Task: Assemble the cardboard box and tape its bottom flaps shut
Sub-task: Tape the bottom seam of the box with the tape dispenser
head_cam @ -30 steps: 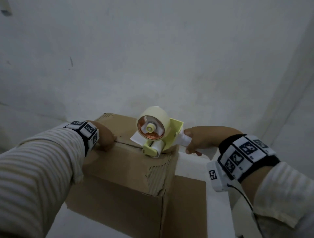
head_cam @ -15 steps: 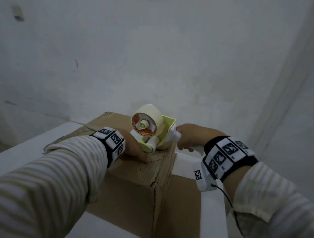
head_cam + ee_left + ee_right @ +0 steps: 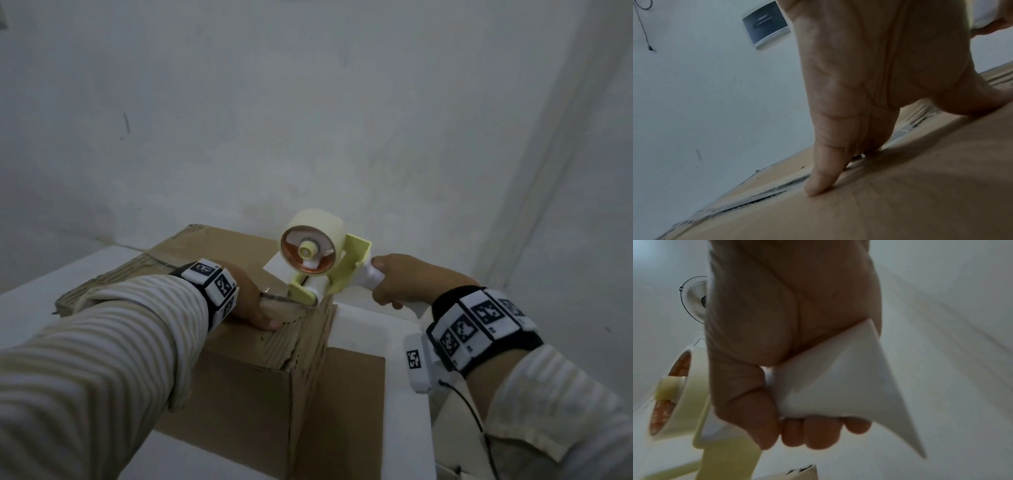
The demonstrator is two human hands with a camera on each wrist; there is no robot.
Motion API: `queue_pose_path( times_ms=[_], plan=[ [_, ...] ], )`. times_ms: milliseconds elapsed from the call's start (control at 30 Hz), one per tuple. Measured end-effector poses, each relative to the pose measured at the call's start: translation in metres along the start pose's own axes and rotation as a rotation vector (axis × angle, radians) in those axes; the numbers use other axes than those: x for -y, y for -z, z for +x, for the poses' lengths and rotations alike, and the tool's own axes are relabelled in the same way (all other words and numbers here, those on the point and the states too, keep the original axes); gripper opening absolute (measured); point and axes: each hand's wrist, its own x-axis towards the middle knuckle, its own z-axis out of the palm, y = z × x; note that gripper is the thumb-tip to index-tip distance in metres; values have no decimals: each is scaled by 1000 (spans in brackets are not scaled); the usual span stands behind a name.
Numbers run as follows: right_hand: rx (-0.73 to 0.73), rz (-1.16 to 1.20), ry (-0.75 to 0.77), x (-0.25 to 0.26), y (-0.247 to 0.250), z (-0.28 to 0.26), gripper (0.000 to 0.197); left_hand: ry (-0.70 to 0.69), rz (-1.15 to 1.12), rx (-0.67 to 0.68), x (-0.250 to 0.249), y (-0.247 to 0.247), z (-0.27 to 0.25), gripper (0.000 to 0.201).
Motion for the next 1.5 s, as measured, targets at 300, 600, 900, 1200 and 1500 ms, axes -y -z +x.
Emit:
queue_pose_path(
  times_ms=[300,600,900,1200,1500],
  plan=[
    [-113,-50,-29,-7,-5,-7,19,-12,-53,-83,-17,5,-17,118],
    [-151,-49,-43,-7,-16,-10,25,-76,-94,-130,-71,1,-24,106],
    [-189,74,-53,-23,-32,-21,16,-42,-31,-147,-79,0,-27,66],
    [-157,36,-96,-47,-25,-33,20,-13,3,-120,-79,6,-37,63],
    [-145,44,-113,-43,-39,-34,19,-17,-3,-152,-79,2,-36,66]
  ],
)
